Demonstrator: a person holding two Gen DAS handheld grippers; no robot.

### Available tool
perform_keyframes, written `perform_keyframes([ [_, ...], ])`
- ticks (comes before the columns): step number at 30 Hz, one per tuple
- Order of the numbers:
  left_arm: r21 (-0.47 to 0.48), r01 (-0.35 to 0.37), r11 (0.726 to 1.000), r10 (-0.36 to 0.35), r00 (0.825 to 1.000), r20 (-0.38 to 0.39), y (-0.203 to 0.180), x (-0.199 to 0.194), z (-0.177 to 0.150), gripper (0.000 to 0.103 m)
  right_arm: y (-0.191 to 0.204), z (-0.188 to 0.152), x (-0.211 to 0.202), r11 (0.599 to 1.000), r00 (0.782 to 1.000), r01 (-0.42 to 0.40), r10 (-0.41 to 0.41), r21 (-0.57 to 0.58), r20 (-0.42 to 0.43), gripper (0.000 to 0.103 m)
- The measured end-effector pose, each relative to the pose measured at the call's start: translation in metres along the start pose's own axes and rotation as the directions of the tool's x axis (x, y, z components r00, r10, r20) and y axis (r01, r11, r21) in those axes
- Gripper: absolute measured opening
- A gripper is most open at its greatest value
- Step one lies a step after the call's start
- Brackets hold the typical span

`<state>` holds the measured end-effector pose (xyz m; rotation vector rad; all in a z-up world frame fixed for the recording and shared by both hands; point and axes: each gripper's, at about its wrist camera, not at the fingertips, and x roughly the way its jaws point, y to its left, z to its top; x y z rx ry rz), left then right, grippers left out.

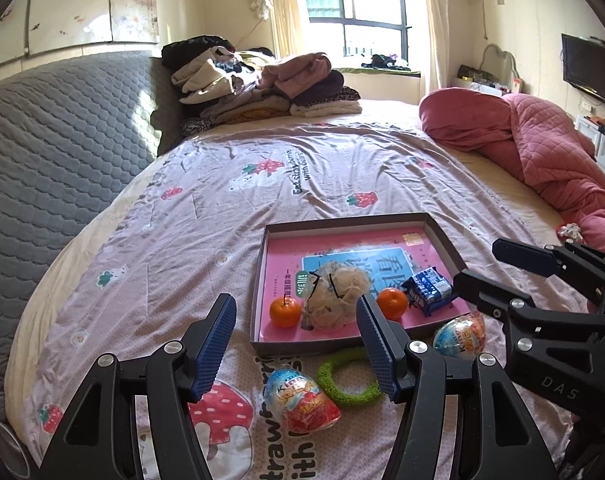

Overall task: Organize objects
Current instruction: 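Withdraw both open tools back from the pink tray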

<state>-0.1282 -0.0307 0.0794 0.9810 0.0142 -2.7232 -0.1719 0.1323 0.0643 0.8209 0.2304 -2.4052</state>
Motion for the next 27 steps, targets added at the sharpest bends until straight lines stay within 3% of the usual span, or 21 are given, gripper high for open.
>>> perform_keyframes([
  [27, -0.033, 0.013, 0.999, -0.013, 1.0, 0.017, 0.006, -0.023, -0.03, 0.064, 0.008, -0.013, -0.043, 1.0, 0.995, -0.005, 0.005, -0.001, 0.096, 0.051],
])
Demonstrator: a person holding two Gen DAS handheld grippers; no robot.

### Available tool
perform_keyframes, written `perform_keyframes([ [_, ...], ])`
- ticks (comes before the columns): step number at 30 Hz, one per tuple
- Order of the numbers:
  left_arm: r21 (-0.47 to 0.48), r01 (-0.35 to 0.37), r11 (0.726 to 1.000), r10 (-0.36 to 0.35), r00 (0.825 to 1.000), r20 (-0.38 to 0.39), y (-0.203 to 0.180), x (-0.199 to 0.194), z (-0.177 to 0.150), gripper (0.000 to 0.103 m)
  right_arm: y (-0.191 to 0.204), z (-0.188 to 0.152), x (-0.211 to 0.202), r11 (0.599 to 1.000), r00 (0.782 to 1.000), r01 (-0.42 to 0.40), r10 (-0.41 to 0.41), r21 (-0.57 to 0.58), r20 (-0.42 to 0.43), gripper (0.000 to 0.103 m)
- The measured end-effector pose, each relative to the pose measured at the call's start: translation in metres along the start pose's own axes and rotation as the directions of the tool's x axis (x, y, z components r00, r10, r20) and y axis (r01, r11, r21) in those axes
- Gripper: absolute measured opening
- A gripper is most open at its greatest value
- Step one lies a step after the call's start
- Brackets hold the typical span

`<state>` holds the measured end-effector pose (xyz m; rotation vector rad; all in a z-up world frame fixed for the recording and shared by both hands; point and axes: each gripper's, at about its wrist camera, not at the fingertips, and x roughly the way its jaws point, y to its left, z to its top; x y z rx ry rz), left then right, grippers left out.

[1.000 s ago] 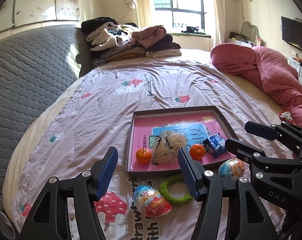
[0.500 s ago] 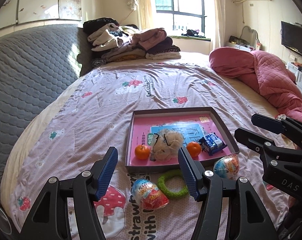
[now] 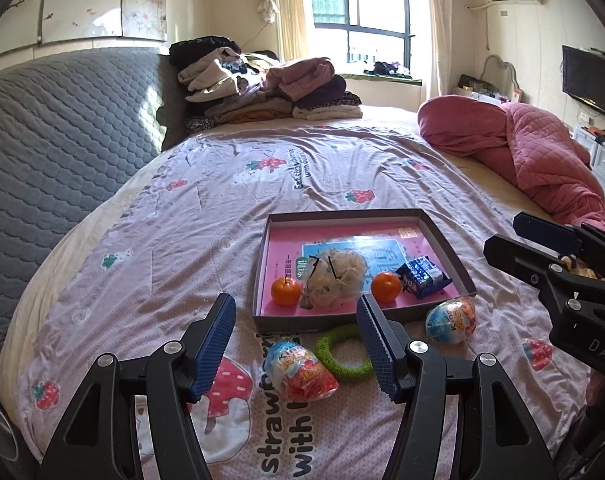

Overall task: Organize objects
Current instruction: 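Withdraw both open tools back from the pink tray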

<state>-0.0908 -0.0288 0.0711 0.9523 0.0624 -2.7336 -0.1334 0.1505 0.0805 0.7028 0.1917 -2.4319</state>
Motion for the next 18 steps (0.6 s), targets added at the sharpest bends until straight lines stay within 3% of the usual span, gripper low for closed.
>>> perform_keyframes([
  [18, 0.012, 0.007, 1.0, -0.007, 1.0, -0.028, 0.0, 0.008, -0.025, 0.065, 0.01, -0.03, 0.001, 1.0, 1.0, -0.001, 0.001, 0.011, -0.029, 0.051],
])
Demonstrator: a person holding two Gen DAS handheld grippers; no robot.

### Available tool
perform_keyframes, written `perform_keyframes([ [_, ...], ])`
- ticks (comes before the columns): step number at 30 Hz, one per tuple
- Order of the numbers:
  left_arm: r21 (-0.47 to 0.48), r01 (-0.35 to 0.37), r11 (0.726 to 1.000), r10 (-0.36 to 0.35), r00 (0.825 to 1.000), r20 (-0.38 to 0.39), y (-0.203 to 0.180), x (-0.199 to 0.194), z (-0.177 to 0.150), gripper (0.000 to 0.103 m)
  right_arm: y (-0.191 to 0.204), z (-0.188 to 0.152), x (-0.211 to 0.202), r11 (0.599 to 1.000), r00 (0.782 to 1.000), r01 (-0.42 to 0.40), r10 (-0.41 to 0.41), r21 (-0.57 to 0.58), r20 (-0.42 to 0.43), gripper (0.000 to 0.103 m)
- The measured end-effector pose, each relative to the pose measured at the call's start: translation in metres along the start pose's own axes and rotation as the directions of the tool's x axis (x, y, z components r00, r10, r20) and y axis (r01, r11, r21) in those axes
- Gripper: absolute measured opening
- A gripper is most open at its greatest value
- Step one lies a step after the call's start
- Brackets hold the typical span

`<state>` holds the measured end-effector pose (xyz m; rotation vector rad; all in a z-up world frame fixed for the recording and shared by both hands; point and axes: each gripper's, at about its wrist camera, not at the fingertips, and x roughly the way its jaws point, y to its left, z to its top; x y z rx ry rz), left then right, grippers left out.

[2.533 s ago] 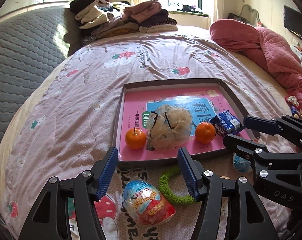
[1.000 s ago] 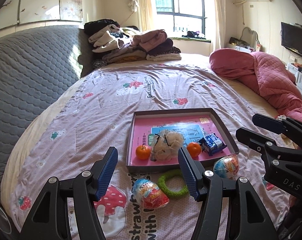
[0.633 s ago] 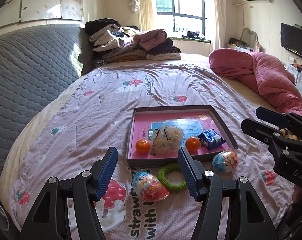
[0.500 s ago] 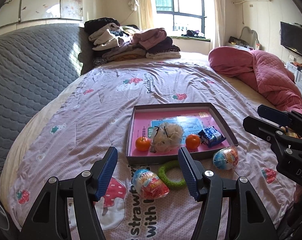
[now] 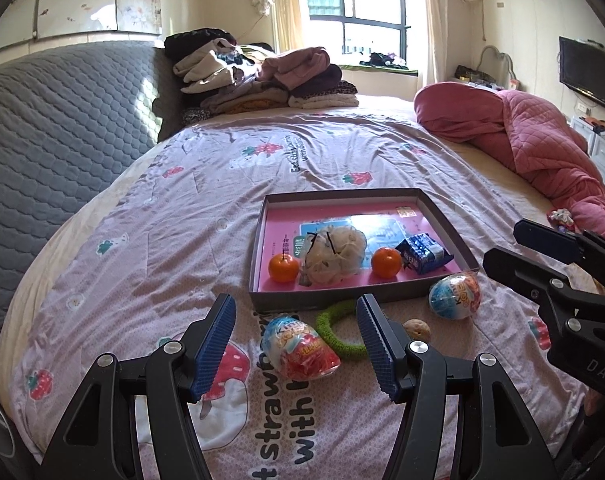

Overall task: Organize objects
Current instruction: 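Withdraw both open tools back from the pink tray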

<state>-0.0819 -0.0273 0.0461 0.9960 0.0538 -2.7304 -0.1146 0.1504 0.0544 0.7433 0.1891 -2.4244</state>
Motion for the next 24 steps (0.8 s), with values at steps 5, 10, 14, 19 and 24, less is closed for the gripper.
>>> perform_keyframes([
  [5, -0.004, 0.0, 1.0, 0.0, 1.0, -0.014, 0.003, 0.007, -0.008, 0.065, 0.006, -0.013, 0.005, 1.0, 1.0, -0.002, 0.002, -0.006, -0.019, 0.051],
  [10, -0.011, 0.025, 1.0, -0.025, 0.999, -0.042, 0.005, 0.016, -0.019, 0.065, 0.009, -0.024, 0.009, 1.0, 1.0, -0.004, 0.004, -0.006, -0.029, 0.051],
  [14, -0.031, 0.044, 0.999, -0.045, 0.997, -0.055, 0.008, 0.022, -0.024, 0.065, 0.012, -0.03, 0.011, 1.0, 0.999, 0.002, -0.002, -0.007, -0.034, 0.051],
  [19, -0.037, 0.049, 0.998, -0.051, 0.996, -0.067, 0.009, 0.029, -0.03, 0.065, 0.012, -0.037, 0.016, 1.0, 0.999, 0.002, -0.002, 0.0, -0.055, 0.051],
  [24, -0.041, 0.051, 0.998, -0.054, 0.995, -0.086, 0.011, 0.036, -0.038, 0.065, 0.013, -0.045, 0.021, 1.0, 0.997, 0.009, -0.009, 0.002, -0.075, 0.051],
])
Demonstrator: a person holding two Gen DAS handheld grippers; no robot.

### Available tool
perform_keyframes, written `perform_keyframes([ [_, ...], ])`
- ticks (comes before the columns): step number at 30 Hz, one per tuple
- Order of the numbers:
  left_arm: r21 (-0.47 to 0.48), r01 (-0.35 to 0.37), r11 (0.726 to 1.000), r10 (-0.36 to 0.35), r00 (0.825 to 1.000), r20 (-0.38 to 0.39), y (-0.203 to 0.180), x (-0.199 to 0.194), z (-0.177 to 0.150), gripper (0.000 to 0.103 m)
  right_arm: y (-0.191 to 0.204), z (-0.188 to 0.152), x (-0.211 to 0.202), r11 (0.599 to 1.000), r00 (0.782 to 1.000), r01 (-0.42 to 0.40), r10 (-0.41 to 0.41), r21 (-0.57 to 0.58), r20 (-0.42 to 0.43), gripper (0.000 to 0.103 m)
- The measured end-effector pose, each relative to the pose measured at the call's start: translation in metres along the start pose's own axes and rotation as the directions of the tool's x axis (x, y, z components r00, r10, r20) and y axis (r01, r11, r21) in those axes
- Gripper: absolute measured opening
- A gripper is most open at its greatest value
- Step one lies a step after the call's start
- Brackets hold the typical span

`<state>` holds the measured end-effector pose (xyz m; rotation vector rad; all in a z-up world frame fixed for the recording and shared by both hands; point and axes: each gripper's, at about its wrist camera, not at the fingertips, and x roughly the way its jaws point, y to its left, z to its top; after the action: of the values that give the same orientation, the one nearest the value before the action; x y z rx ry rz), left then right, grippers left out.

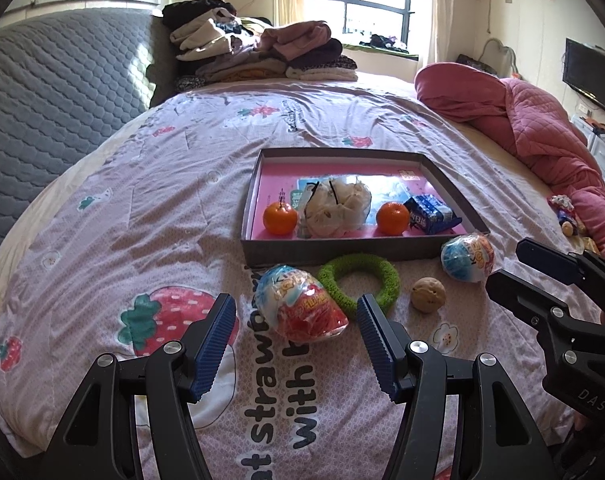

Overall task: Organize objects
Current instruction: 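Withdraw both open tools back from the pink tray, then move the left tool toward the large Kinder egg packet while the right tool approaches the walnut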

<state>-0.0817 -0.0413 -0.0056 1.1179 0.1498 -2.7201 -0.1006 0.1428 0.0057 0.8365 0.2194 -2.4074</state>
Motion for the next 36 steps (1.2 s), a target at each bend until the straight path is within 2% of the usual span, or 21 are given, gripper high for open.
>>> perform_keyframes([
  [20, 0.004, 0.034, 0.999, -0.034, 0.999, -0.043, 0.001, 0.012, -0.022, 0.065, 0.003, -0.03, 0.016, 0.999, 0.997, 0.014, -0.012, 0.031, -0.073, 0.051],
  [36, 0.011, 0.047, 0.999, -0.046, 0.996, -0.073, -0.012, 0.032, -0.032, 0.065, 0.001, -0.039, 0.033, 0.999, 0.994, 0.02, -0.016, 0.037, -0.109, 0.051],
])
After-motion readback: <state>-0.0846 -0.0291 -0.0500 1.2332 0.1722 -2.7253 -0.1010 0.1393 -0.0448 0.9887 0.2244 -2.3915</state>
